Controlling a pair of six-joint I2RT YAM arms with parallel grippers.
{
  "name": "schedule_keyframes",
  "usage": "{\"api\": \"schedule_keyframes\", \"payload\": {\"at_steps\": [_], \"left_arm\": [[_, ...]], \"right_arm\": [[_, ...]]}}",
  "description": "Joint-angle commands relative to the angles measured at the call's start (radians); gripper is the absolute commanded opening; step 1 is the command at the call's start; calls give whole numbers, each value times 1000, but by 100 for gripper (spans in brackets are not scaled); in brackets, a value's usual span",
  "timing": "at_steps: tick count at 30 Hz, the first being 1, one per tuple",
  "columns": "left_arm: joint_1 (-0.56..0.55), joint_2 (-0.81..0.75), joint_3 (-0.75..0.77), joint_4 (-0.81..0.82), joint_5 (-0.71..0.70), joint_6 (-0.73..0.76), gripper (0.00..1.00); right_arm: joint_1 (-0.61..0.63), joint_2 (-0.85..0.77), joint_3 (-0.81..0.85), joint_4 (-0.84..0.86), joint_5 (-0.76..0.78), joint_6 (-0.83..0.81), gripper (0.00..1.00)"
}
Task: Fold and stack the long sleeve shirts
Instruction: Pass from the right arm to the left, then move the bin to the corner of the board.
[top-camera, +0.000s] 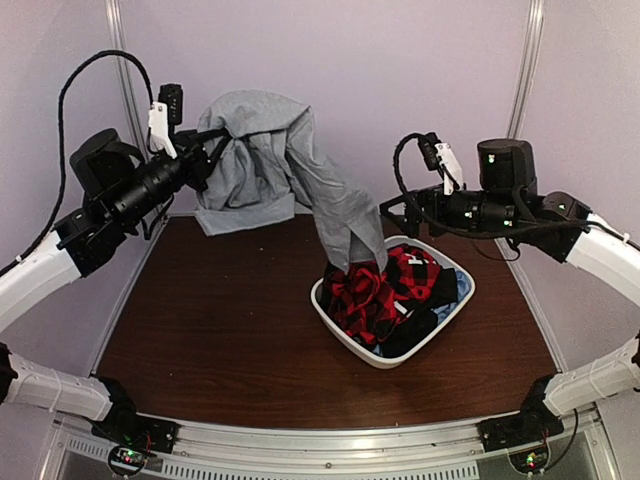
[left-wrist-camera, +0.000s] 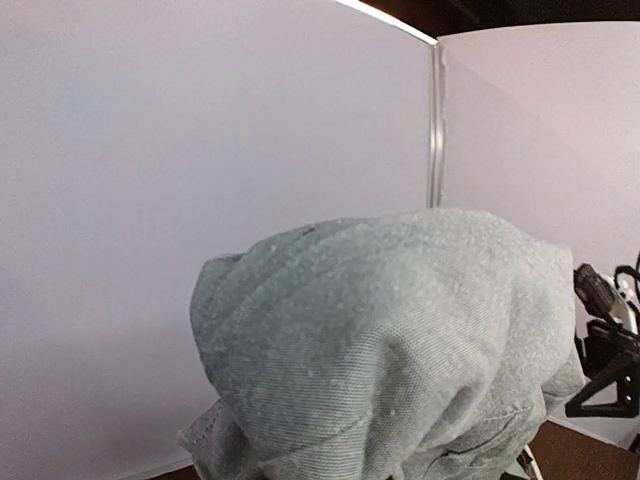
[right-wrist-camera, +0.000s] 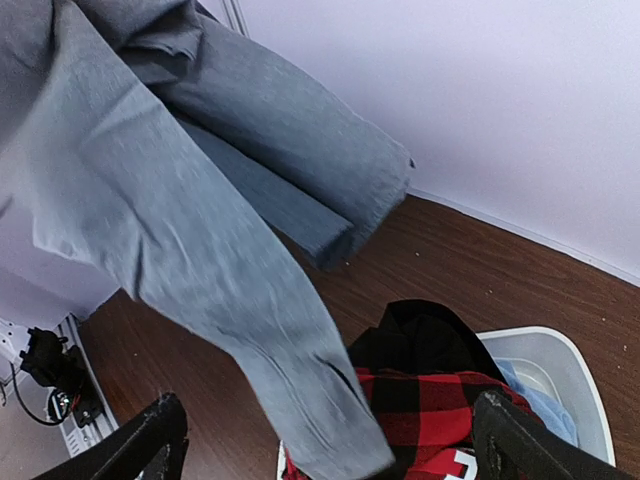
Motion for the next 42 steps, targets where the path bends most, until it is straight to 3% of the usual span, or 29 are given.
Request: {"api": "schedule_keyframes", "payload": {"at_steps": [1,5,8,19,30,42], "left_arm": [[89,-61,80,-56,-357,-28,0],[194,-96,115,-147,-420,-31,0],[201,-69,137,-237,-462,11,0],[200,-9,-4,-251,-321,-1,0],[197,41,-37,-265,-165,8,0],[196,27,-78,-249,-143,17,0]], "right_arm": [[-5,13,-46,-90,131,4,100],[-3,43,-91,-82,120,-13,100],[6,88,-111,-75,91,-27,100],[28,240,-231,-223,223,74,98],[-322,310,-386,-159,235,82,99],[-603,558,-360,145,170,226,99]]}}
